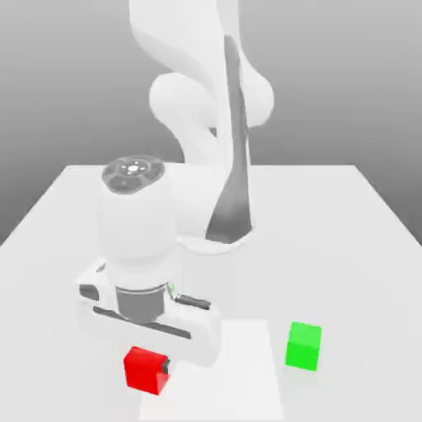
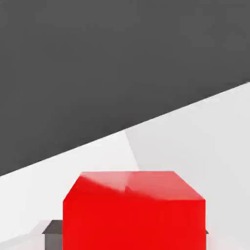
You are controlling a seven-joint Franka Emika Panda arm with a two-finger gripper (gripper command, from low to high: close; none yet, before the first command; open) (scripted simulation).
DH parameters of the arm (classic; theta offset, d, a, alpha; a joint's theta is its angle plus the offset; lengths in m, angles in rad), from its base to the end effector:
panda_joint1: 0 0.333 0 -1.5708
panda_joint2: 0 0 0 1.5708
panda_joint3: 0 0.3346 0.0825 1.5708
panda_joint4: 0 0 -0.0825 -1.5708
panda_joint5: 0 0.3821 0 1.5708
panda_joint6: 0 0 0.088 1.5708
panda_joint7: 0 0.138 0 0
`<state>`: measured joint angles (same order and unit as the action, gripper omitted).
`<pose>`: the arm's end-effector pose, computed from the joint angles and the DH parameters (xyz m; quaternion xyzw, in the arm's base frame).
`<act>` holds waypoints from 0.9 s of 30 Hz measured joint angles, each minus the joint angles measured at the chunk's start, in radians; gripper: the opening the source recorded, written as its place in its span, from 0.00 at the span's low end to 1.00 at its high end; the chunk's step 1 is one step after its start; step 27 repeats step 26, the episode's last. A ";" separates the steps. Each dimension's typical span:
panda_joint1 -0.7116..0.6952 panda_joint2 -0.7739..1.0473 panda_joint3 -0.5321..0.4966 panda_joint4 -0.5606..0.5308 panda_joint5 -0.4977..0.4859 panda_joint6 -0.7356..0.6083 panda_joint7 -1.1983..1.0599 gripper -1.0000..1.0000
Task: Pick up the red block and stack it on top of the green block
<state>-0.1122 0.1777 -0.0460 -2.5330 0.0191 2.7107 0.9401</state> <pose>0.4570 -0.0741 0.1971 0.8486 -0.5290 0.0001 0.0000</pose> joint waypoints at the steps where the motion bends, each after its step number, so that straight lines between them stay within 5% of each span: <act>1: 0.013 -0.017 0.013 -0.010 -0.008 -0.007 -0.008 0.00; 16: 0.318 -0.227 0.202 -0.172 -0.004 -0.055 -0.256 0.00; 22: 0.350 -0.081 0.184 -0.180 -0.060 0.098 -0.240 0.00; 23: 0.354 -0.049 0.177 -0.179 -0.075 0.128 -0.230 1.00; 27: 0.354 -0.049 0.177 -0.179 -0.075 0.128 -0.230 1.00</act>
